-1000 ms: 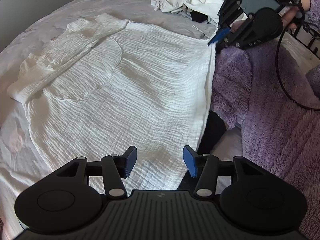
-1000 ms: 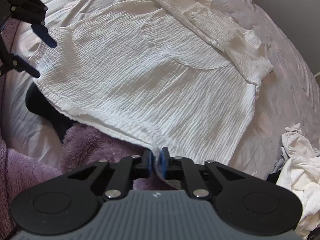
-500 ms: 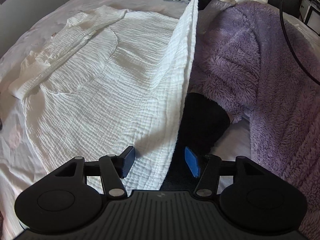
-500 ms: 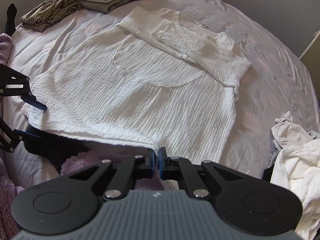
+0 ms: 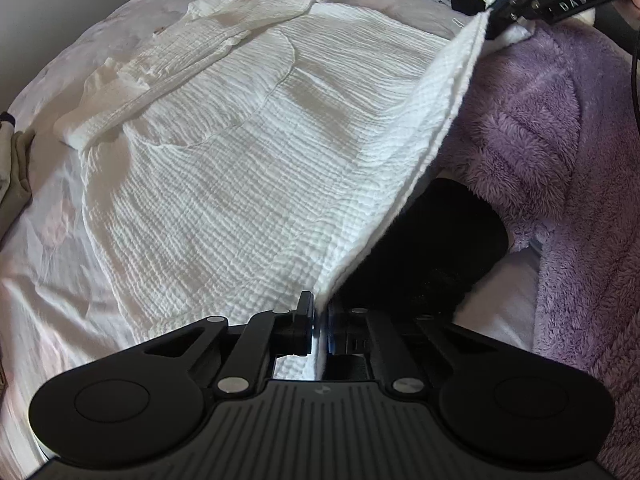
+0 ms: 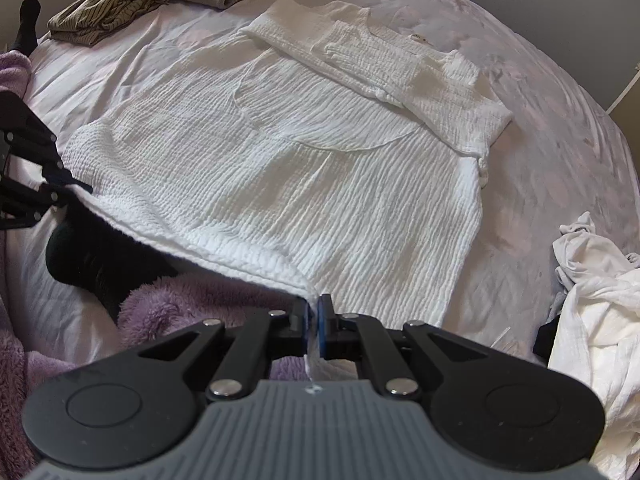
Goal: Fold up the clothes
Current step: 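Lift the held hem with both grippers and fold it toward the collar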
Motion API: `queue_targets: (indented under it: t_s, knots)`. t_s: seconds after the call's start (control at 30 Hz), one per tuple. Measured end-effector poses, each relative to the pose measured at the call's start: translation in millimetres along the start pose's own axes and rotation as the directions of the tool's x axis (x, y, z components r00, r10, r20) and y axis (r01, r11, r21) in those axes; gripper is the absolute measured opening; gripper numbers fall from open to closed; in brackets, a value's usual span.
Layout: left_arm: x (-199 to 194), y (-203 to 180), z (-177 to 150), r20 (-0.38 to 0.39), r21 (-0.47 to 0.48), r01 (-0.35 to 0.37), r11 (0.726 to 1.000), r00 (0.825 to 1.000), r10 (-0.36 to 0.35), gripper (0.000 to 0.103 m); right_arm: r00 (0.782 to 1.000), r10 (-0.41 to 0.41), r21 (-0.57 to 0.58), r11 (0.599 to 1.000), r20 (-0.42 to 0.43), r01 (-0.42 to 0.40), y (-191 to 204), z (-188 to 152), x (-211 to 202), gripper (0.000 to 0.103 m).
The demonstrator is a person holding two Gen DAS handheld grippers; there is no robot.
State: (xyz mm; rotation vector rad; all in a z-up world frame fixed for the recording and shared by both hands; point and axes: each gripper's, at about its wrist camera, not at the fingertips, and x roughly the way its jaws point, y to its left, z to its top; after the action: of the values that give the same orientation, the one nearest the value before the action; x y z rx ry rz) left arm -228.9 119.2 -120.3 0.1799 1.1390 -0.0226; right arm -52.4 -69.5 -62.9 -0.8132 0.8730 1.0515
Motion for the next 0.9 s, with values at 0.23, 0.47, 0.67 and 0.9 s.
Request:
queue_targets:
  t_s: [0.23,0.47,0.67,0.9]
  knots:
    - [-2.5,4.5,-13.7,0.0,0.008,-0.058,0.998,0.998,0.058,0.023,0.999,-0.045,-0.091,0.995,-0.02,0.043,4.1,-9.1,2.2,0.027]
    - [2.3,14.5,-34.0,-0.047,0.008,-0.114,0.993,0.992,0.115,0.03,0.996,-0.091,-0.17,0.982,-0.021,0.086,4.1,-17.2,-0.1,0.033]
    - [-6.7,29.3,-37.2,-0.034,-0.047,-0.124,0.991,0.992,0.122,0.005,0.993,-0.113,-0.201,0.974,-0.02,0.106,8.3,-17.2,0.1,0.032]
    - [-45.5,57.9,-23.7,0.09,-0.148,-0.171,0.974,0.979,0.186,0.002,0.993,-0.118,-0.199,0.974,-0.019,0.112,9.2,-15.2,1.5,0.032]
